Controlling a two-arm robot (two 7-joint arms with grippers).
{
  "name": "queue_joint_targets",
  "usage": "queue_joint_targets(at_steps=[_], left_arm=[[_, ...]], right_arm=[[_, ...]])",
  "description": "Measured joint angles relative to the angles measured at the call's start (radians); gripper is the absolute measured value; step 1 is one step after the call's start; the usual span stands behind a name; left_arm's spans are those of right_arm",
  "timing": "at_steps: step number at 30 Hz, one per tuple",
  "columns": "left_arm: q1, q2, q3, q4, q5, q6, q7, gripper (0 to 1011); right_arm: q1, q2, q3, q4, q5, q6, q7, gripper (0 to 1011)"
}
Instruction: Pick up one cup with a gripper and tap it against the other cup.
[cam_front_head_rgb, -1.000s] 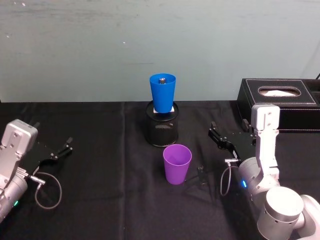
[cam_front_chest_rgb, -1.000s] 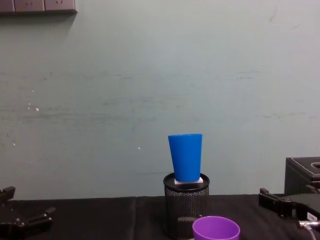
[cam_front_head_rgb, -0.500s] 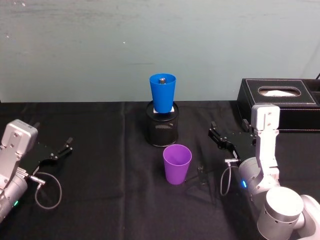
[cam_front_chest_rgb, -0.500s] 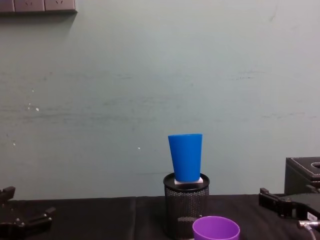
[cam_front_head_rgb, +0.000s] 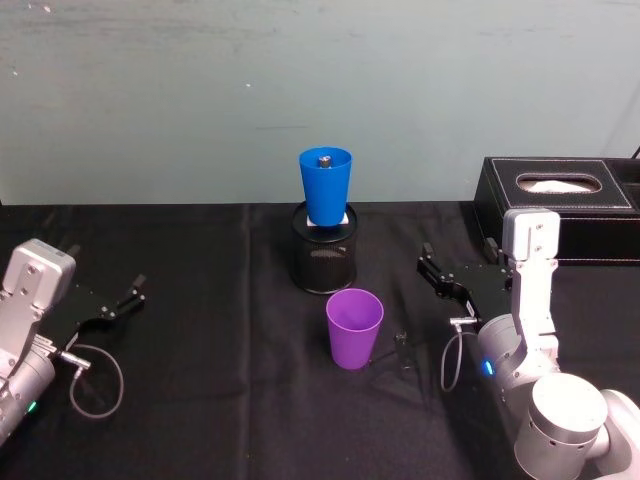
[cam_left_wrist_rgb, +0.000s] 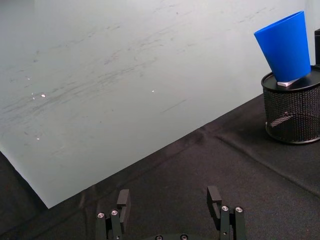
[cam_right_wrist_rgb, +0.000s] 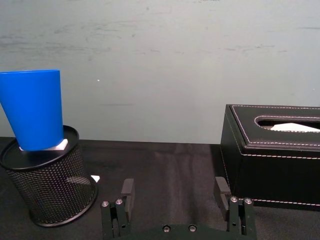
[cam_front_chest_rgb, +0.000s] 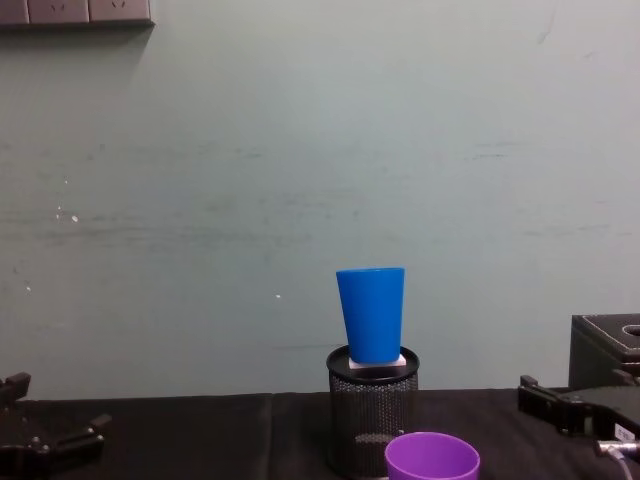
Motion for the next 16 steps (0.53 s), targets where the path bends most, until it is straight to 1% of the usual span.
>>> queue_joint_targets(at_steps=[16], left_arm=[[0.0, 0.0, 0.0, 0.0, 0.0, 0.0, 0.0, 1000]], right_arm=[[0.0, 0.0, 0.0, 0.0, 0.0, 0.0, -0.001, 1003]])
